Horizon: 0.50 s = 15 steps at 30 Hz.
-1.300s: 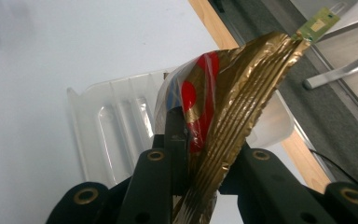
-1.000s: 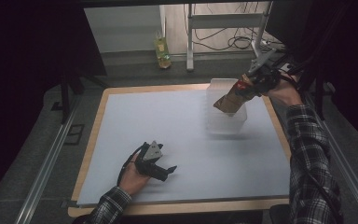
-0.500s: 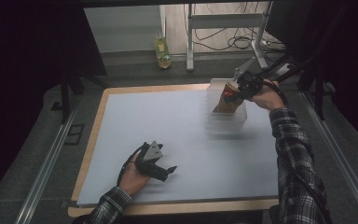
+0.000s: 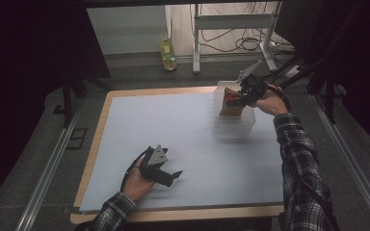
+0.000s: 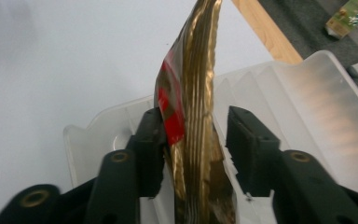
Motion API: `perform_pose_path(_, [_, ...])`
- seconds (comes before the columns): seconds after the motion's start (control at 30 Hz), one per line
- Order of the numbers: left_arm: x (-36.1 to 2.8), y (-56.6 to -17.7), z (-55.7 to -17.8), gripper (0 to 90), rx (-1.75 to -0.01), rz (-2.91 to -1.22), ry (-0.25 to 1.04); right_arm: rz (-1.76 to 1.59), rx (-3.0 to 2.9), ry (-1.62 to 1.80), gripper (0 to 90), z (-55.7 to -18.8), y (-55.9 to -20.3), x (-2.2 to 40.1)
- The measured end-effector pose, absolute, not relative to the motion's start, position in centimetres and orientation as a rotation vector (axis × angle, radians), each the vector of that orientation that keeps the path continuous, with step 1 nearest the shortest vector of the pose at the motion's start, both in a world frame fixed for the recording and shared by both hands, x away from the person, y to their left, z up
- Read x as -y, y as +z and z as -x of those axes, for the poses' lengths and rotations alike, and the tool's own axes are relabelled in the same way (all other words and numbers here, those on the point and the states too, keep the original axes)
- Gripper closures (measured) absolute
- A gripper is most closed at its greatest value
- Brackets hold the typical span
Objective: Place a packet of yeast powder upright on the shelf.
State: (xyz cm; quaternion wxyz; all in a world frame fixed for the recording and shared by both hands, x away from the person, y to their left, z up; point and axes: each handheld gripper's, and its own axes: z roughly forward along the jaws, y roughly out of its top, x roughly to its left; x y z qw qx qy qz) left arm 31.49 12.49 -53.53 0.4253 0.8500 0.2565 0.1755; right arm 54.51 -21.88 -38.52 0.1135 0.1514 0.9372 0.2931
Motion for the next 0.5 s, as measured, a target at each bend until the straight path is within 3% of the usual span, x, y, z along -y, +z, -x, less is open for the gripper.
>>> perform_pose_path(0.5, [-12.42, -53.52, -31.44, 2.6, -0.633, -2.114, 0.437, -0.505, -2.669, 0.913, 31.8, -53.81, -37.54, 21.95])
